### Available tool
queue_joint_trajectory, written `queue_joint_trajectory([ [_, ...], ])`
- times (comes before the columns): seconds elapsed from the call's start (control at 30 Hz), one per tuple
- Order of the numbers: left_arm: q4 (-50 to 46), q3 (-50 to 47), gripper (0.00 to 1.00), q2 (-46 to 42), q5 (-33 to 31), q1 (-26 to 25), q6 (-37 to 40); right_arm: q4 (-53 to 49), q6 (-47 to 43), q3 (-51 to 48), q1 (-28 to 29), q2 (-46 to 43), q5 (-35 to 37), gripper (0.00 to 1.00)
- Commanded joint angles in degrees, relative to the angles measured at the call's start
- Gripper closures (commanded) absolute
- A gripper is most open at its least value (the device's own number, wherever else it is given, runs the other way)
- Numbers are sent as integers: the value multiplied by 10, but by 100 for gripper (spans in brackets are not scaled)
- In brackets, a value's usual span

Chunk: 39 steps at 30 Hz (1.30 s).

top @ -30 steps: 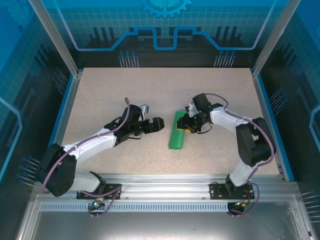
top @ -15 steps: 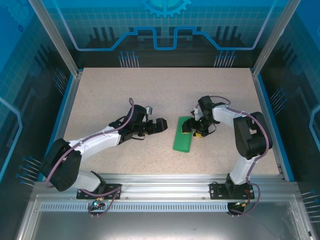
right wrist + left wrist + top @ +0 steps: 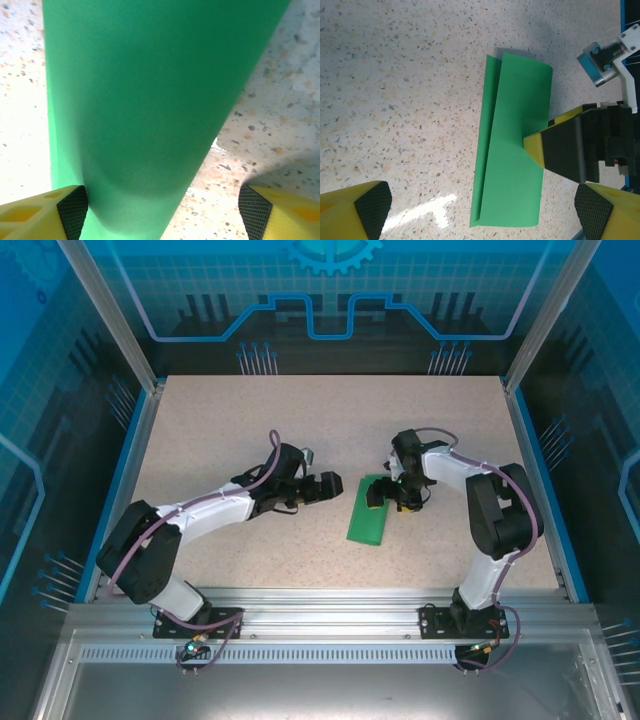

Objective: Fold a paper plane with a square sheet of paper (pick it up from the middle)
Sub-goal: Fold the square sheet of paper in half at the center of the table.

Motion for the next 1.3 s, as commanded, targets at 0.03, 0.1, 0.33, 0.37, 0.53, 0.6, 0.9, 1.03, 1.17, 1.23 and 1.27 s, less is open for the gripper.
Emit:
queue_joint_trajectory([
  [0.03,-8,34,3,18,23,-8,11,-52,11,22,22,-3,75,17],
  [0.1,-9,39,4,23,26,-9,11,-59,13,29,24,2,80,17],
  [0.33,-8,42,4,36,32,-12,11,-45,22,42,34,4,33,15],
  [0.37,-8,42,4,36,31,-13,11,-43,25,42,34,3,27,15],
  [0.53,-7,40,6,37,35,-13,12,-56,26,54,40,17,42,15],
  [0.6,-7,40,6,38,37,-13,12,-65,25,60,47,24,55,15],
  [0.9,-3,37,12,39,42,-15,7,-67,31,67,60,46,74,14],
  [1.03,-5,34,12,36,42,-14,8,-68,42,65,55,49,82,14],
  [1.17,-5,32,12,33,41,-14,8,-49,50,50,39,32,53,13],
  [1.23,-6,30,12,32,42,-14,8,-42,52,45,33,30,40,13],
  [1.27,-5,31,12,32,42,-14,8,-40,50,45,31,30,37,13],
])
